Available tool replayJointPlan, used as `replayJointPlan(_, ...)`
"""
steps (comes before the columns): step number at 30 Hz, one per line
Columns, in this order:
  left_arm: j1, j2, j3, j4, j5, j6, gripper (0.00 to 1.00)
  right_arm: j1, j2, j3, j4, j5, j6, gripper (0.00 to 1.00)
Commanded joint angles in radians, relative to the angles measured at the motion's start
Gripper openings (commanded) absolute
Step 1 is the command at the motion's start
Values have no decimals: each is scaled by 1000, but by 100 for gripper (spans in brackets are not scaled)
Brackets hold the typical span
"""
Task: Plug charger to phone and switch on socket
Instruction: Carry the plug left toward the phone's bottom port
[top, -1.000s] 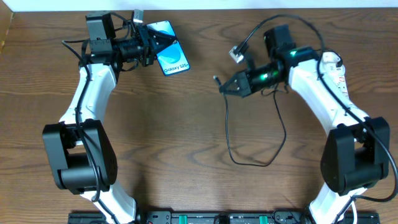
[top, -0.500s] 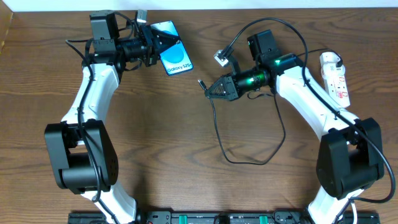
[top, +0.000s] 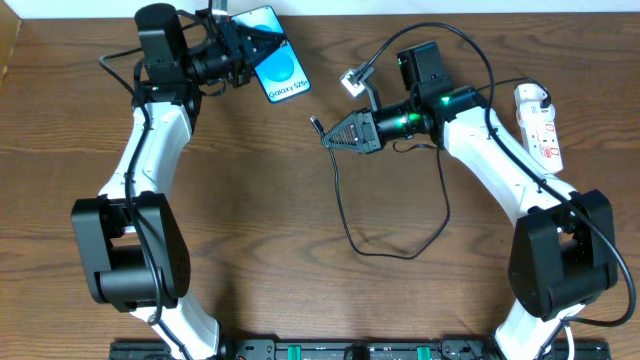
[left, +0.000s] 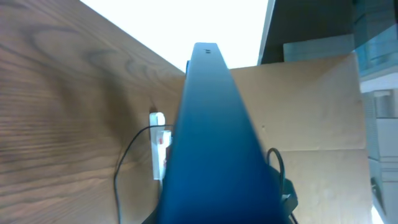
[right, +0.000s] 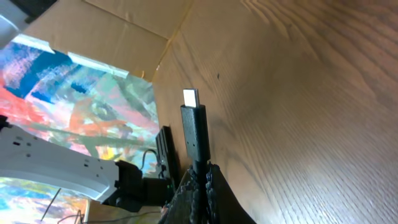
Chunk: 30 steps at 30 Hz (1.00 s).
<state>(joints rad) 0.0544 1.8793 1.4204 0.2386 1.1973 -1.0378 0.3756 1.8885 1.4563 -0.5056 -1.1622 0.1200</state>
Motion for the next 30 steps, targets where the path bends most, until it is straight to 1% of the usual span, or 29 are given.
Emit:
replayJointPlan(1,0,-15,6,15,-13,-66,7,4,-33,-4,40,-67,56,1)
replayJointPlan(5,0,-15,6,23,-31,-84,7,4,-33,-4,101,-76,107,1)
replayJointPlan(11,-13,-15,6,105,-31,-101,7,4,-33,-4,142,-78,138,1)
replayJointPlan(23,-28,-15,6,105,-43,-105,7,4,-33,-4,231,-78,199,1)
replayJointPlan(30,-39,-15,6,104,-38,-105,7,4,-33,-4,254,-69,202,1)
